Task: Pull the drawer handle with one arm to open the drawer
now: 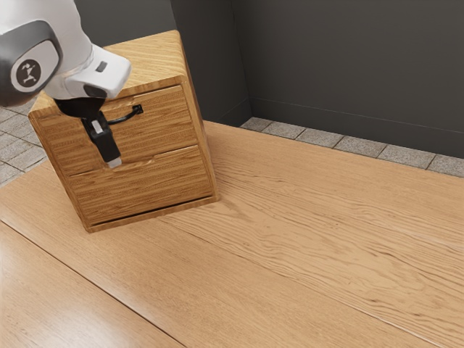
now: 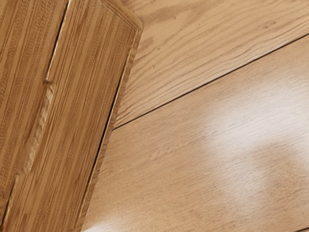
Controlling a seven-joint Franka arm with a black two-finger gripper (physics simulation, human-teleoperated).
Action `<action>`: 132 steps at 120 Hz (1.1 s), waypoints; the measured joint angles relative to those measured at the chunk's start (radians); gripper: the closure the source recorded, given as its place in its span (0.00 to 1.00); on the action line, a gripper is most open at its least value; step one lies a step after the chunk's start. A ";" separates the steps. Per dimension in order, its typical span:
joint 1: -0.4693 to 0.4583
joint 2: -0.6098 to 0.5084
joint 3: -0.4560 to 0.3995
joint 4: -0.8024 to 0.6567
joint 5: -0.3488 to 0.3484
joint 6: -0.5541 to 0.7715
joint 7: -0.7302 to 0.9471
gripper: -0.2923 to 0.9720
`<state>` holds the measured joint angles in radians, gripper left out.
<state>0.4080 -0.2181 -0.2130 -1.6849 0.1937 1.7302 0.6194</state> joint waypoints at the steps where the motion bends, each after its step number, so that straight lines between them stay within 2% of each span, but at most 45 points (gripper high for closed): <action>1: 0.001 0.003 0.000 0.000 0.001 0.010 0.010 0.24; 16: 0.014 0.036 0.000 0.000 0.008 0.146 0.151 0.27; 33: 0.053 0.102 -0.004 0.035 0.008 0.245 0.280 0.42; 46: 0.094 0.139 -0.006 0.076 0.005 0.283 0.360 0.49; 75: 0.118 0.176 -0.004 0.093 0.001 0.321 0.491 0.63; 103: 0.124 0.224 0.000 0.122 -0.007 0.324 0.570 0.68; 118: 0.141 0.248 -0.008 0.139 -0.016 0.320 0.598 0.64; 132: 0.155 0.266 -0.003 0.153 -0.022 0.304 0.619 0.69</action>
<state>0.5634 0.0475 -0.2160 -1.5318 0.1716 2.0344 1.2382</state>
